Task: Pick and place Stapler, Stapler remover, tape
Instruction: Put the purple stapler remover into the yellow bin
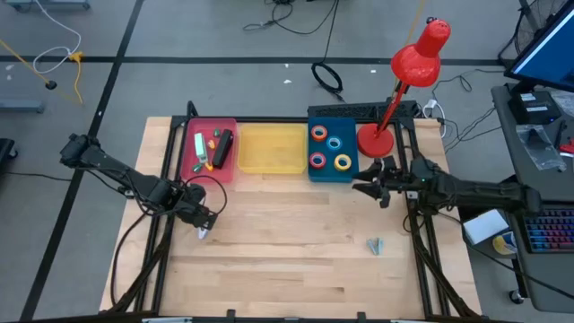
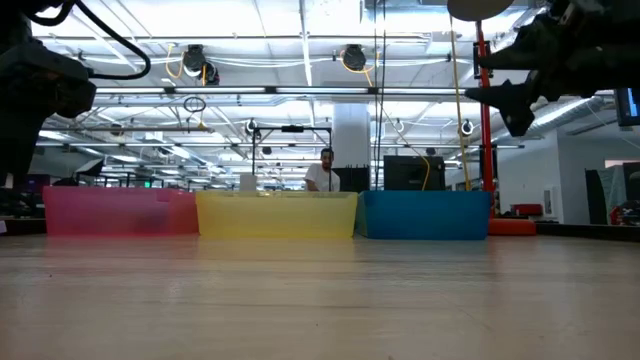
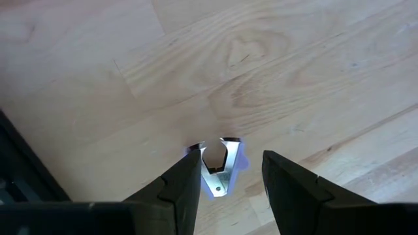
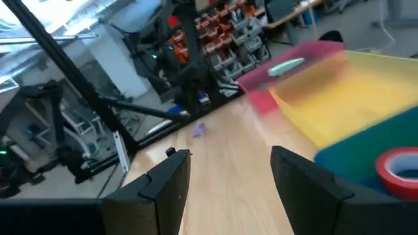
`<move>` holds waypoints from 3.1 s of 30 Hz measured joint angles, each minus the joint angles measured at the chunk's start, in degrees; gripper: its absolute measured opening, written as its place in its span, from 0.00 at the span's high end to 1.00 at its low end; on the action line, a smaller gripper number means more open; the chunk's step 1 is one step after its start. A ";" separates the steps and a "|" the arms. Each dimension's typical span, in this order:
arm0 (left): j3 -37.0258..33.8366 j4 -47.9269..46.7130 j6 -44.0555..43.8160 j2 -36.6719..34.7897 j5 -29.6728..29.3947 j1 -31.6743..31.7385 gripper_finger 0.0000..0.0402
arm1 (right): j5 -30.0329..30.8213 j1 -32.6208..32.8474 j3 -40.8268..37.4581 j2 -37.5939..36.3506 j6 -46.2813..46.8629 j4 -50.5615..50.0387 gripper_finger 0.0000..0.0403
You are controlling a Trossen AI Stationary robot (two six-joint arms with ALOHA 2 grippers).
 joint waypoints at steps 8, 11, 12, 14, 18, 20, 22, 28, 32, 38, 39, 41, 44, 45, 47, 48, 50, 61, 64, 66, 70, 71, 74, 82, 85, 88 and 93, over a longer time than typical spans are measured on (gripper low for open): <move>-1.81 0.32 -2.69 0.00 1.53 0.00 0.60 | 0.01 -2.92 0.00 -9.80 0.23 -13.47 0.49; -2.88 0.34 -4.36 0.00 3.21 -0.30 0.60 | 0.08 -3.68 0.00 -12.69 0.20 -14.28 0.49; -2.99 0.49 -4.73 0.00 3.21 -0.55 0.60 | 0.08 -3.86 0.00 -13.46 0.22 -14.85 0.49; -2.99 1.01 -5.36 0.00 2.82 -1.10 0.60 | 0.10 -4.15 0.00 -14.66 0.23 -15.42 0.49; -2.99 1.07 -7.03 0.00 1.89 -1.95 0.60 | 0.12 -4.28 0.00 -15.63 0.23 -15.42 0.49; -2.99 0.91 -8.17 0.00 1.02 -2.34 0.60 | 0.12 -4.28 0.00 -15.65 0.23 -15.39 0.49; -2.99 0.85 -9.54 0.00 -0.14 -2.61 0.60 | 0.14 -4.28 0.00 -15.65 0.23 -15.41 0.49; -2.99 0.83 -14.64 0.33 -1.05 -2.62 0.60 | 0.17 -4.26 0.00 -15.63 0.23 -15.41 0.49; -2.98 0.80 -17.19 2.49 2.29 -2.62 0.60 | 0.12 -4.26 0.00 -15.63 0.25 -15.39 0.49; -2.97 0.72 -19.61 7.32 5.95 -2.62 0.60 | 0.08 -4.26 0.00 -15.63 0.25 -15.37 0.49; -2.97 0.72 -19.94 7.83 5.95 -2.62 0.60 | 0.08 -4.26 0.00 -15.63 0.25 -15.37 0.49; -2.97 0.69 -20.32 8.72 5.72 -2.62 0.60 | 0.08 -4.26 0.00 -15.63 0.25 -15.37 0.49; -2.97 0.67 -20.55 10.03 5.30 -2.62 0.60 | 0.06 -4.26 0.00 -15.63 0.25 -15.37 0.49; -2.97 0.67 -20.57 10.55 5.27 -2.62 0.60 | 0.06 -4.26 0.00 -15.63 0.25 -15.37 0.49; -3.13 0.75 -20.57 11.57 5.13 -2.62 0.60 | 0.06 -4.26 0.00 -15.62 0.23 -15.37 0.49; -3.15 0.74 -20.56 12.07 5.04 -2.62 0.60 | 0.06 -4.26 0.01 -15.63 0.23 -15.37 0.49; -3.17 0.79 -20.55 13.01 5.04 -2.62 0.60 | 0.06 -4.26 0.02 -15.60 0.23 -15.37 0.49; -3.04 5.01 -19.28 17.58 4.48 -2.62 0.88 | 0.04 -4.26 0.04 -15.60 0.23 -15.35 0.49; -2.93 6.01 -18.29 18.49 4.42 -2.60 0.89 | 0.04 -4.26 0.07 -15.61 0.23 -15.35 0.49; -2.97 6.31 -17.90 18.69 4.30 -2.60 0.89 | 0.01 -4.26 0.07 -15.60 0.23 -15.35 0.49; -3.05 6.39 -17.03 18.09 4.28 -2.60 0.89 | 0.01 -4.24 0.07 -15.60 0.23 -15.24 0.49; -3.09 6.42 -16.44 17.79 4.28 -2.60 0.89 | 0.01 -4.26 0.07 -15.60 0.23 -15.05 0.49; -3.37 6.59 -15.64 15.99 3.77 -2.62 0.88 | 0.01 -4.23 0.07 -15.60 0.23 -14.89 0.49; -3.00 7.23 -16.51 6.38 -1.92 -2.64 0.88 | 0.01 -4.23 0.07 -15.60 0.23 -14.89 0.49; -1.27 8.02 -15.74 2.29 -9.40 -2.53 0.88 | 0.02 -4.23 0.07 -15.60 0.23 -14.89 0.49; 1.06 10.03 -11.97 -0.92 -19.27 -1.57 0.88 | 0.03 -4.23 0.07 -15.60 0.25 -14.91 0.49; 4.89 20.22 6.91 -2.67 -32.47 4.08 0.88 | 0.01 -4.23 0.07 -15.60 0.25 -14.89 0.49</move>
